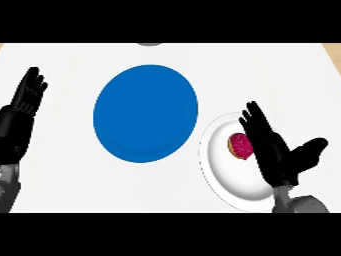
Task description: Pick the cupcake from the plate and place it in the plate
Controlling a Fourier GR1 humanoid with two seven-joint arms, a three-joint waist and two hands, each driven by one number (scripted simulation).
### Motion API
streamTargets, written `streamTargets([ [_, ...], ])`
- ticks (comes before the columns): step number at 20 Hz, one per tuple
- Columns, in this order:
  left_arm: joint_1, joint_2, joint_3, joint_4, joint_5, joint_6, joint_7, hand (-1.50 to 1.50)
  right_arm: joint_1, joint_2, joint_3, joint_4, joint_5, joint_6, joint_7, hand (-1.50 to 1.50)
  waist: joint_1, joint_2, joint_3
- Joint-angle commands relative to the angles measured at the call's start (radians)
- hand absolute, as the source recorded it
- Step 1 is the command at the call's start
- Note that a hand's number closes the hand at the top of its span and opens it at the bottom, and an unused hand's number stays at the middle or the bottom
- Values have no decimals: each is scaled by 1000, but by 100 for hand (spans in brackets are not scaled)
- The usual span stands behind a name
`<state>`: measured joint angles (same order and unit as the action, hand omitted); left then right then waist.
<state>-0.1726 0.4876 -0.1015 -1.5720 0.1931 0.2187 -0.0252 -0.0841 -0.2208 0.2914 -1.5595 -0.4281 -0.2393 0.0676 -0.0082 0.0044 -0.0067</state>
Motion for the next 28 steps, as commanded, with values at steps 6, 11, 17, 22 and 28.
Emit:
streamTargets([
  [6, 168, -149, -80, 177, 86, 7, 185, 0, -187, -319, -344, -79, 78, -30, -73, 150, -34, 1, 2],
  [11, 177, -203, -118, 141, 118, -20, 196, 0, -30, -344, -396, 51, 313, -313, -130, -150, -21, -6, 7],
  [17, 193, -250, -140, 147, 74, -21, 195, 0, 162, -275, -428, -126, 267, -217, -264, -150, -1, -7, 7],
  [22, 185, -266, -148, 106, 60, 11, 230, 0, 210, -459, -378, -207, 341, -113, -16, -150, -6, -7, 5],
  [28, 181, -236, -118, 147, 79, -40, 210, 0, 189, -630, -222, -356, 446, 27, 284, -150, 5, -5, 1],
])
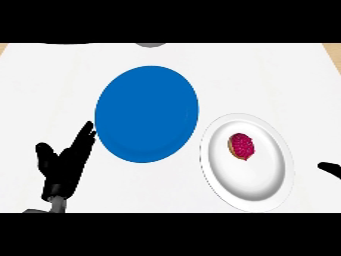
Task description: Pick the cupcake from the plate and place it in the plate
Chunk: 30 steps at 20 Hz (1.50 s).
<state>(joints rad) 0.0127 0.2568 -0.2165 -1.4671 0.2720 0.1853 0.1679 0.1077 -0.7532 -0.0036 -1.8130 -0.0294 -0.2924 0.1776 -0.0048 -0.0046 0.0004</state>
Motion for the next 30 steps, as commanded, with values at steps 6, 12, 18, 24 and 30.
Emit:
streamTargets([
  [6, -23, -65, -34, 83, -29, -10, -25, 0, -113, -108, 173, -144, 130, 146, 428, -150, 12, 8, -3],
  [12, -23, -32, 27, 94, -13, -51, -23, 0, -229, 44, 362, -194, 333, 132, 659, -150, 11, 6, -2],
  [18, -16, -75, -6, 32, -63, -5, 27, 0, -301, 166, 396, -24, 384, 208, 690, -150, 9, 5, -1],
  [24, -15, -71, 42, 41, -65, -35, 36, 0, -334, 313, 411, 32, 455, 242, 704, -150, 7, 5, -1],
  [30, 29, -64, 62, 21, -61, -82, 39, 0, -320, 378, 401, 78, 545, 244, 667, -150, 7, 4, -1],
])
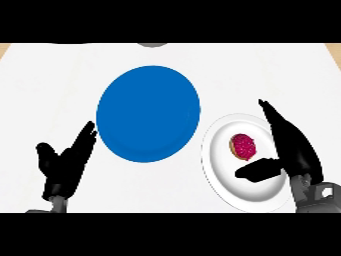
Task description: Pick the cupcake from the plate and place it in the plate
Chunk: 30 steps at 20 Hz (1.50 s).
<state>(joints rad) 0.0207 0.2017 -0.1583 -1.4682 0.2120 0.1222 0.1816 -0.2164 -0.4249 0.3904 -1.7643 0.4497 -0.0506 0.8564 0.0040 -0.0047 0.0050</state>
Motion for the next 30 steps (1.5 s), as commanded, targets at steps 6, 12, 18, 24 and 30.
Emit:
streamTargets([
  [6, 42, -3, 33, 62, -19, -45, -46, 0, 35, 38, 7, 31, 141, 61, 36, -150, -3, 4, -5],
  [12, 8, -50, 15, -6, -62, 6, 57, 0, 8, 155, 1, 102, 211, 74, 50, -150, -2, 4, -5],
  [18, 39, -38, 41, 35, -37, -75, -5, 0, 14, 176, -24, 273, 218, 64, -107, -150, 1, 5, -5],
  [24, 0, -77, 37, 38, -64, -38, 28, 0, -33, 144, -33, 314, 244, 151, -180, 150, -2, 5, -5],
  [30, 4, -117, 14, 74, -131, -4, -9, 0, -23, 144, -46, 233, 307, 188, -159, 150, -5, 4, -5],
])
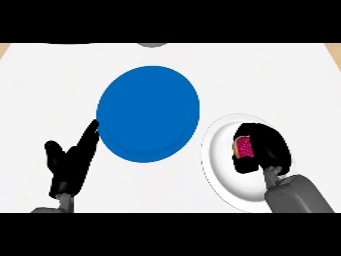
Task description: Pick the cupcake from the plate and place it in the plate
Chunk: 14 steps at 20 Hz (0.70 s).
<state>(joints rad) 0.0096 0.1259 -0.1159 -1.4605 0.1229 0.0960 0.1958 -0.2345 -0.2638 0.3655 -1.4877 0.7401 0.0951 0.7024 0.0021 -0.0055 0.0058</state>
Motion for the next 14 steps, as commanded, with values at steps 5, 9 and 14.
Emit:
streamTargets([
  [5, 90, 3, 3, 2, 6, -41, -27, 0, 31, -1, -17, -88, 119, -139, -64, 150, -5, 2, -6],
  [9, -6, 10, -9, 28, 7, -63, 13, 0, -139, 257, 309, -35, 266, -228, 199, 150, 84, 5, -10],
  [14, -30, -14, -44, 44, -5, -68, 26, 0, -299, 262, 419, -45, 346, -321, 330, 150, 130, -2, -12],
])
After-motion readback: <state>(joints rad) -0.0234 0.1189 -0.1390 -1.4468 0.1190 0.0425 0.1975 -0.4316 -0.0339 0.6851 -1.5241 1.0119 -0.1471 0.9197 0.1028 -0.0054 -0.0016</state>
